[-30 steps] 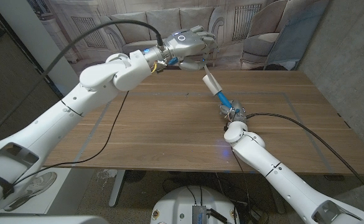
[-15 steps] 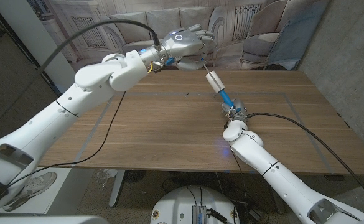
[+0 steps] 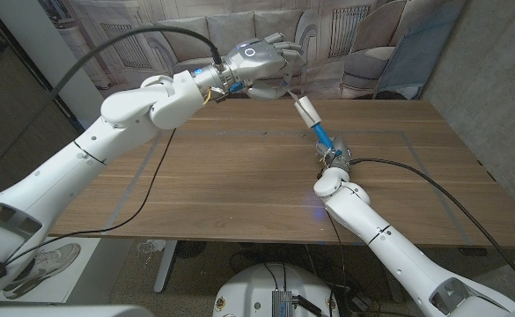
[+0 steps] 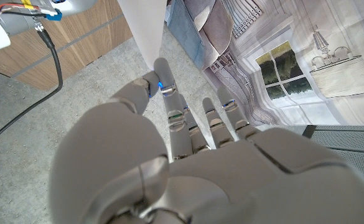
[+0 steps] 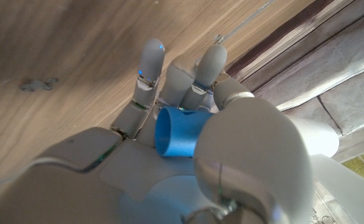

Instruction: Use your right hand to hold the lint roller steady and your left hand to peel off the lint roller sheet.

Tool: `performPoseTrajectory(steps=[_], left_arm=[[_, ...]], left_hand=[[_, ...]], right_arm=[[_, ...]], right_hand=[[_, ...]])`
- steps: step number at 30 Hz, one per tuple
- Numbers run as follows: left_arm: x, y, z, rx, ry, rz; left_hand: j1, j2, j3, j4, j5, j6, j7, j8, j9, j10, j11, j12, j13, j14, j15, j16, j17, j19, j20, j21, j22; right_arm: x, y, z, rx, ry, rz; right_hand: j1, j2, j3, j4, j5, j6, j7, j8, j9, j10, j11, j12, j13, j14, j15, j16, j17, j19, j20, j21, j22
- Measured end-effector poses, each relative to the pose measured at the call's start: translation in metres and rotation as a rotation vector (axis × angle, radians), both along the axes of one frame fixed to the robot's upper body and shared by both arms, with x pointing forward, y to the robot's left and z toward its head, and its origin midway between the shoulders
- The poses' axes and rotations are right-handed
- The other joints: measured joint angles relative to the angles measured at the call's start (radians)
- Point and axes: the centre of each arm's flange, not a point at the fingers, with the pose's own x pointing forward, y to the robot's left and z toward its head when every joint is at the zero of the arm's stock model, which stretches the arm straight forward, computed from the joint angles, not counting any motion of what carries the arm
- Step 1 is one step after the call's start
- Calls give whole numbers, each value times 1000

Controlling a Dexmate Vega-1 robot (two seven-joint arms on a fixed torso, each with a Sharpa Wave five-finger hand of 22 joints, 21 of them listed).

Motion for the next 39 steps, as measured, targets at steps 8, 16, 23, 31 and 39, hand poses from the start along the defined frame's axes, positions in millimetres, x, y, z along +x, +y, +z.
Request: performPoseTrajectory(steps=[8, 16, 23, 31, 39], left_arm=[[0, 8, 2, -2, -13, 2], [-4, 8, 2, -1, -23, -8], [-7, 7, 1, 0, -32, -12], [-10, 9, -2, -5, -51, -6], [-12, 13, -3, -16, -87, -23]], left_hand=[[0, 0, 0, 0, 0, 0, 0, -1, 5, 0, 0, 0, 0, 0, 0, 0, 0, 0, 0, 6, 0], [0, 0, 0, 0, 0, 0, 0, -2, 1, 0, 0, 4, 0, 0, 0, 0, 0, 0, 0, 6, 0], [0, 0, 0, 0, 0, 0, 0, 4, 3, 0, 1, 4, 0, 0, 0, 0, 5, 0, 0, 10, 0], [-7, -7, -11, 5, -5, -19, -19, 1, -10, 0, 1, 4, 0, 0, 0, 0, 11, 0, 0, 11, 0], [-91, -55, -107, 32, -191, -253, -107, -156, -128, -116, 43, -59, -15, -49, 2, -6, 12, -58, 32, 13, 2]], right_arm=[[1, -6, 4, 9, -12, -36], [2, -9, 4, 16, -15, -49], [2, -10, 3, 20, -14, -54], [-1, -9, 4, 23, -22, -55], [-7, -6, 5, 27, -38, -53]], right_hand=[[-6, -7, 5, 5, 0, 0, 0, 0, -1, -1, 1, 0, -1, 0, 0, 0, 1, 0, 0, 0, 0], [-6, -7, 10, 1, 0, 0, 0, 0, 1, -1, 2, 3, -2, 0, 0, 8, 1, 0, 0, 0, 0], [-7, -6, 12, 4, 2, -2, 2, 0, 1, -2, 2, 3, -2, 0, 0, 8, 1, 0, 0, 0, 0], [-8, -5, 18, 2, 4, -2, 2, 0, -2, -2, 2, 7, -2, 0, 0, 12, 1, 0, 0, 0, 0], [-9, -4, 18, 2, 4, -2, 2, -1, 1, -3, 3, 7, -3, -4, 4, 15, -2, 0, 0, 0, 0]])
